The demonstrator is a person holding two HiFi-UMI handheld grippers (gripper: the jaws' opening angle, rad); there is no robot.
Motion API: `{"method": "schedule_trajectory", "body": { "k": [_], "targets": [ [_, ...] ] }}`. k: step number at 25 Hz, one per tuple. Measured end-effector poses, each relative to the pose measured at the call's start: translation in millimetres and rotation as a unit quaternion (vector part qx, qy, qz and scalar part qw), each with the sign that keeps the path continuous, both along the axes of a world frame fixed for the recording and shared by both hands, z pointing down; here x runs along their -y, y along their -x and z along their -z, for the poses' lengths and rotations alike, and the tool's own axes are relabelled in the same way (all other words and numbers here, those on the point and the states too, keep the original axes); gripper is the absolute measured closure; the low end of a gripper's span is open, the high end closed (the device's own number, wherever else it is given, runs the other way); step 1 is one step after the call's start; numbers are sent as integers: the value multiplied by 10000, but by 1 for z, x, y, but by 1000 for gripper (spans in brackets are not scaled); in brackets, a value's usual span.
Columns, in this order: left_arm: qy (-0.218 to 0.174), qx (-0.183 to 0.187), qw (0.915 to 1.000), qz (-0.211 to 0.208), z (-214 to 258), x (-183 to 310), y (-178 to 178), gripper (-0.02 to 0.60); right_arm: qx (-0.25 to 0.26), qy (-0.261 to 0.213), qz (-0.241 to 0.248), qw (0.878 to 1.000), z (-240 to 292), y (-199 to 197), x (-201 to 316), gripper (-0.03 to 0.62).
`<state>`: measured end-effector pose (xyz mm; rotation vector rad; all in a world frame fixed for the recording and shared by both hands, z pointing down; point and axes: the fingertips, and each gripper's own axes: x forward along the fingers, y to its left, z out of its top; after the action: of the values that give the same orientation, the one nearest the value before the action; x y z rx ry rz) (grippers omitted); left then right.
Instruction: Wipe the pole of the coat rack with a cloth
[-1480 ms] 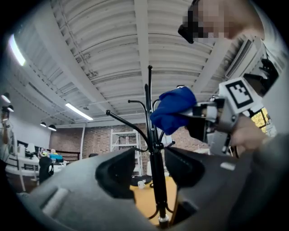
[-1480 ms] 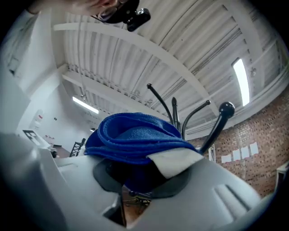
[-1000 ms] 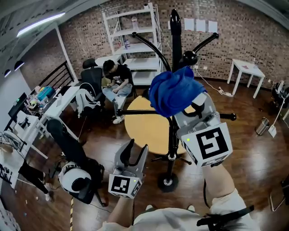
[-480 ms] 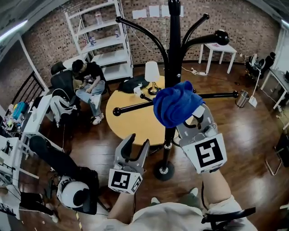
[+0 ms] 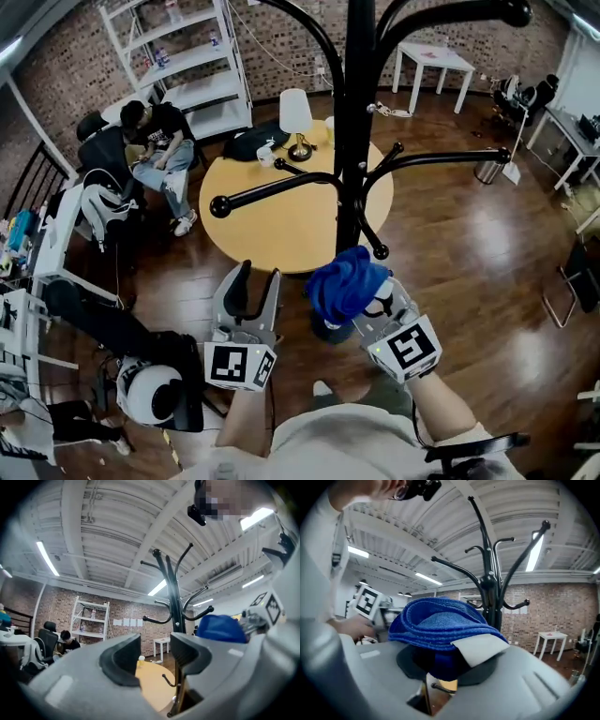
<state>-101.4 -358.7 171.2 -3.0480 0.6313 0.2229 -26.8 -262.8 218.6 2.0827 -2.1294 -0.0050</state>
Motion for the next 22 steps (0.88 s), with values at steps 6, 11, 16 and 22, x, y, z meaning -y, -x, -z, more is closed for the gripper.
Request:
{"method": "schedule_trajectory", "body": {
  "k": [6,11,16,22],
  "targets": [
    [30,234,9985,-489,-14,-32,-9,387,-330,-671,-900,9931,31,-50,51,491],
    [205,360,9983,-421,-28,-27,-3,387,-149,-4,-818,9965,-46,-45,72,491],
    [258,504,9978,-337,-44,-19,-10,387,173,1262,-975,9871,-213,-55,75,491],
    [167,526,9979,-350,-48,-27,-39,387,-9,931,-292,9952,-165,-47,63,491]
  ]
}}
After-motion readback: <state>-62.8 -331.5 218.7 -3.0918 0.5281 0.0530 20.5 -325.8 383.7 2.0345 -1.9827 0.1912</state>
